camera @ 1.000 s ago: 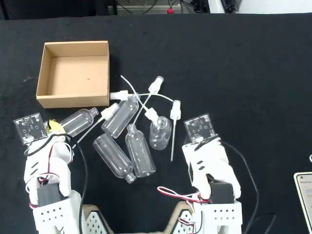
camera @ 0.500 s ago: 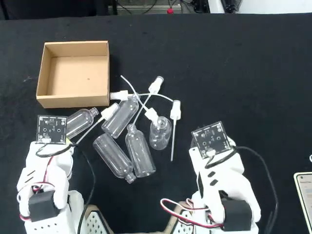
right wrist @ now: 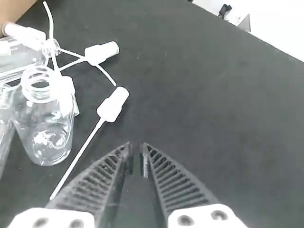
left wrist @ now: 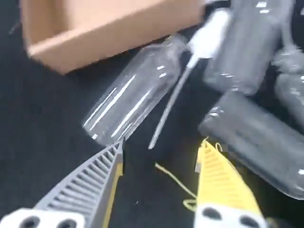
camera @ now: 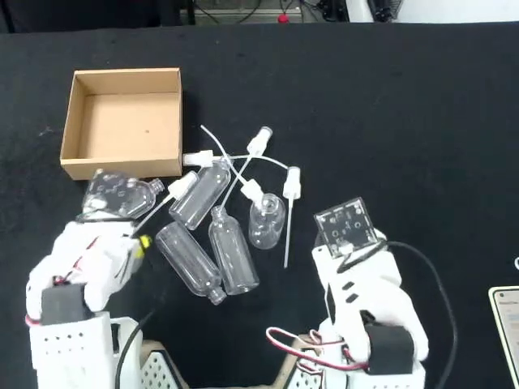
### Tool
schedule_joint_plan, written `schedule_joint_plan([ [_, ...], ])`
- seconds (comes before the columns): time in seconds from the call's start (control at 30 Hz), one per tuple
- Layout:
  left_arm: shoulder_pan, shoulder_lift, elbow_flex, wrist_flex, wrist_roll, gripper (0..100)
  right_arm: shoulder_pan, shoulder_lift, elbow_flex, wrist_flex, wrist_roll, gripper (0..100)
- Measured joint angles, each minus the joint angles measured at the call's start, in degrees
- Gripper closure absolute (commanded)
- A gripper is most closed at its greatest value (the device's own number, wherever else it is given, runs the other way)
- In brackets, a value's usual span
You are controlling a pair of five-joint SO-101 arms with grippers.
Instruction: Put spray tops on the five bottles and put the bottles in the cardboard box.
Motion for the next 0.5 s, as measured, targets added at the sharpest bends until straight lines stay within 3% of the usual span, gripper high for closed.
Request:
schedule_joint_plan([
  [0.1, 7.4, 5.6, -3.6, 0.0, 0.0, 75, 0.4, 0.0, 3.9, -2.3, -0.4, 95.6],
  [0.23, 18.3, 7.6, -4.7, -2.4, 2.2, 75, 9.2, 0.0, 5.3, -6.4, -6.3, 95.6],
  [0.33, 23.8, 7.5, -4.0, -8.9, 8.0, 75, 16.4, 0.0, 6.9, -9.1, -12.7, 95.6],
  [0.5, 33.1, 4.6, 3.3, -21.2, 14.8, 72, 20.8, 0.0, 10.9, -12.8, -15.6, 95.7],
])
